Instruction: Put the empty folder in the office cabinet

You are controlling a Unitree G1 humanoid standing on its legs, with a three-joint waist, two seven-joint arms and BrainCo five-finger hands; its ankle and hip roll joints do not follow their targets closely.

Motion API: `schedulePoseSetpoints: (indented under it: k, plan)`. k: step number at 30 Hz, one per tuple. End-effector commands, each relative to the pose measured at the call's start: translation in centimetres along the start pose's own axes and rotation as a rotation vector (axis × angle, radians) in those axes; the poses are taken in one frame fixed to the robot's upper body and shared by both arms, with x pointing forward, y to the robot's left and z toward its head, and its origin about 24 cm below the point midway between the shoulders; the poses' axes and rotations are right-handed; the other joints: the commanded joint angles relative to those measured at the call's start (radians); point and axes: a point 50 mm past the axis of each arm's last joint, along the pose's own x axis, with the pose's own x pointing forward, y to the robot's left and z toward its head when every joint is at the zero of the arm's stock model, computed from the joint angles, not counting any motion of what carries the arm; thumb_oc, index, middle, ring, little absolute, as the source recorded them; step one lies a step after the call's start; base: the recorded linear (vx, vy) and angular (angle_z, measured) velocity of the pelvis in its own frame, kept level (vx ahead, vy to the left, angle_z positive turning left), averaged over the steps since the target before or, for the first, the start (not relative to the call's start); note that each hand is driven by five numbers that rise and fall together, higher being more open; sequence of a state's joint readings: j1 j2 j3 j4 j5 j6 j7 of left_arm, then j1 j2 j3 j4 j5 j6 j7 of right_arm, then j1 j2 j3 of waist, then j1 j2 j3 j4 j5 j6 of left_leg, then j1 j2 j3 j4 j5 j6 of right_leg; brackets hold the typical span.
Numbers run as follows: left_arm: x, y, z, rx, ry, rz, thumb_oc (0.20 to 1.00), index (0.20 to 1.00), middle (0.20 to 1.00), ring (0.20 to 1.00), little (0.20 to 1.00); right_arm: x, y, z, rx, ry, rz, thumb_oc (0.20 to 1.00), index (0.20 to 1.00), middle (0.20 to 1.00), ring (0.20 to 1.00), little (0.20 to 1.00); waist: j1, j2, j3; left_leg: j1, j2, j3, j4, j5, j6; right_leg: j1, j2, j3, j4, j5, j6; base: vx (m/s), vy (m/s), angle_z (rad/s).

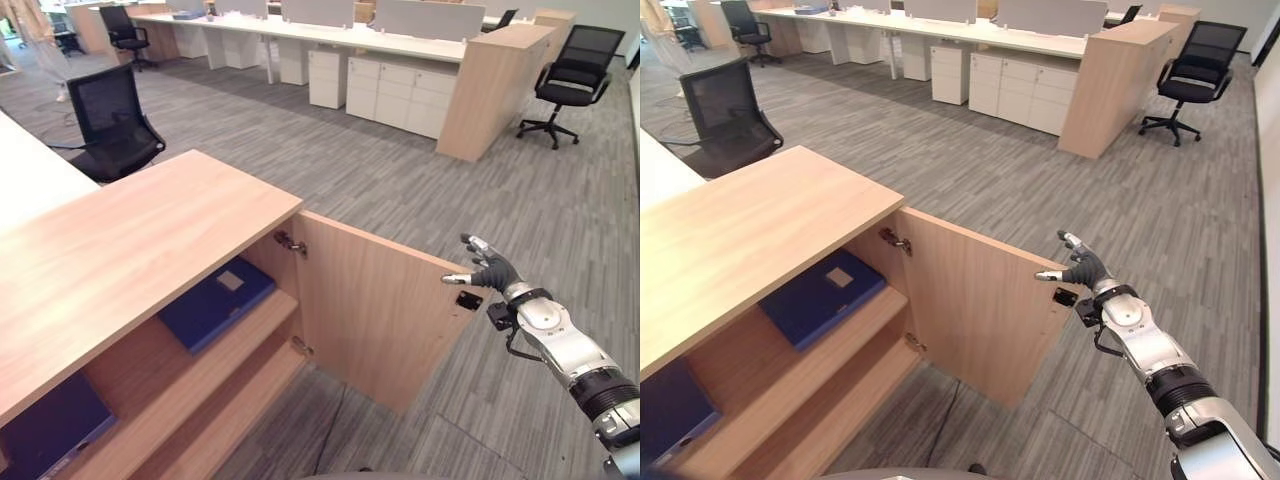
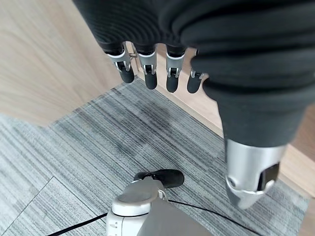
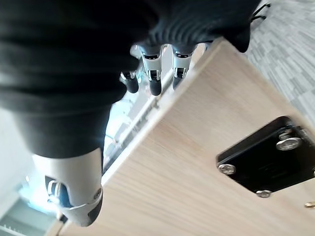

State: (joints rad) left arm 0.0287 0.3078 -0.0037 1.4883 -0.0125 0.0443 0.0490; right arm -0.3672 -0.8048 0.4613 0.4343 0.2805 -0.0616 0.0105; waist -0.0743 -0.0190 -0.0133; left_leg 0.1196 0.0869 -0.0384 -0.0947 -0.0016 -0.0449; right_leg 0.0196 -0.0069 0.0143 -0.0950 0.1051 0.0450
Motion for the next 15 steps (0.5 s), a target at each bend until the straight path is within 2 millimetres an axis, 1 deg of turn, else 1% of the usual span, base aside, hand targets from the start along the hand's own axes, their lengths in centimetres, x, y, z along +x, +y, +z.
schedulePoseSetpoints:
  k: [1, 2, 5, 6, 9, 10, 11, 12, 13, 14, 15]
  plan:
    - [-0.1, 1.6, 0.6, 0.051, 0.009, 0.036, 1.0, 1.0, 1.0, 1.0, 1.0, 1.9, 7.9, 3.8, -0.08, -0.14, 0.364, 1.0, 1.0, 1.0, 1.0, 1.0, 0.062, -0.069, -0.025, -0.02, -0.019, 0.0, 0.007, -0.034, -0.012, 0.036, -0.026, -0.03, 0.008, -0.106, 0.048, -0.01, 0.015, -0.06]
    - [-0.1, 1.6, 0.7, 0.06, 0.005, 0.028, 1.0, 1.0, 1.0, 1.0, 1.0, 1.8, 8.8, 3.6, -0.168, -0.121, 0.451, 1.0, 1.0, 1.0, 1.0, 1.0, 0.061, -0.071, -0.023, -0.021, -0.019, 0.0, 0.007, -0.034, -0.013, 0.037, -0.025, -0.029, 0.008, -0.106, 0.048, -0.01, 0.011, -0.04]
    - [-0.1, 1.5, 0.9, 0.071, -0.003, 0.013, 1.0, 1.0, 1.0, 1.0, 1.0, 1.6, 10.1, 3.4, -0.295, -0.099, 0.567, 1.0, 1.0, 1.0, 1.0, 1.0, 0.062, -0.074, -0.019, -0.021, -0.018, -0.001, 0.007, -0.034, -0.014, 0.035, -0.024, -0.028, 0.008, -0.106, 0.048, 0.0, 0.002, -0.02]
    - [-0.1, 1.5, 0.9, 0.07, -0.003, 0.013, 1.0, 1.0, 1.0, 1.0, 1.0, 1.6, 10.1, 3.4, -0.295, -0.1, 0.568, 1.0, 1.0, 1.0, 1.0, 1.0, 0.061, -0.074, -0.019, -0.021, -0.018, -0.001, 0.007, -0.035, -0.014, 0.035, -0.024, -0.029, 0.008, -0.106, 0.048, -0.01, 0.004, -0.09]
    - [-0.1, 1.5, 1.2, 0.074, -0.011, 0.003, 1.0, 1.0, 1.0, 1.0, 1.0, 1.5, 11.5, 3.5, -0.377, -0.089, 0.679, 1.0, 1.0, 1.0, 1.0, 1.0, 0.063, -0.076, -0.017, -0.021, -0.017, -0.002, 0.007, -0.035, -0.014, 0.037, -0.024, -0.026, 0.008, -0.108, 0.046, -0.02, 0.004, -0.06]
    - [-0.1, 1.6, 1.3, 0.075, -0.013, -0.002, 1.0, 1.0, 1.0, 1.0, 1.0, 0.8, 13.1, 4.3, -0.351, -0.112, 0.794, 1.0, 1.0, 1.0, 1.0, 1.0, 0.065, -0.078, -0.015, -0.021, -0.016, -0.003, 0.007, -0.035, -0.015, 0.036, -0.023, -0.026, 0.008, -0.109, 0.045, -0.04, 0.004, -0.03]
    - [-0.1, 1.6, 1.6, 0.077, -0.015, -0.005, 1.0, 1.0, 1.0, 1.0, 1.0, 0.0, 14.9, 5.8, -0.273, -0.162, 0.916, 1.0, 1.0, 1.0, 1.0, 1.0, 0.065, -0.082, -0.013, -0.021, -0.014, -0.005, 0.007, -0.034, -0.016, 0.036, -0.022, -0.026, 0.008, -0.11, 0.045, -0.05, -0.001, 0.04]
    - [-0.1, 1.7, 2.0, 0.081, -0.02, -0.004, 1.0, 1.0, 1.0, 1.0, 1.0, -0.9, 17.2, 7.5, -0.197, -0.211, 1.047, 1.0, 1.0, 1.0, 1.0, 1.0, 0.072, -0.089, -0.011, -0.021, -0.014, -0.006, 0.007, -0.033, -0.018, 0.037, -0.022, -0.027, 0.008, -0.112, 0.045, -0.05, -0.014, 0.14]
    - [-0.1, 1.8, 2.5, 0.081, -0.031, 0.002, 1.0, 1.0, 1.0, 1.0, 1.0, -1.7, 19.1, 9.7, -0.131, -0.275, 1.151, 1.0, 1.0, 1.0, 1.0, 1.0, 0.08, -0.096, -0.009, -0.02, -0.012, -0.007, 0.007, -0.032, -0.019, 0.038, -0.022, -0.028, 0.008, -0.113, 0.045, -0.05, -0.013, 0.06]
    - [-0.1, 1.8, 2.6, 0.08, -0.033, 0.003, 1.0, 1.0, 1.0, 1.0, 1.0, -1.7, 19.1, 9.8, -0.131, -0.276, 1.151, 1.0, 1.0, 1.0, 1.0, 1.0, 0.079, -0.098, -0.009, -0.026, -0.015, -0.007, 0.007, -0.024, -0.019, 0.033, -0.024, -0.028, 0.008, -0.107, 0.044, -0.02, -0.014, -0.09]
    - [-0.2, 1.9, 2.8, 0.08, -0.036, 0.006, 1.0, 1.0, 1.0, 1.0, 1.0, -1.8, 19.7, 10.5, -0.095, -0.292, 1.169, 1.0, 1.0, 1.0, 1.0, 1.0, 0.083, -0.099, -0.009, -0.021, -0.011, -0.008, 0.007, -0.031, -0.019, 0.038, -0.022, -0.029, 0.008, -0.114, 0.045, -0.01, -0.016, -0.14]
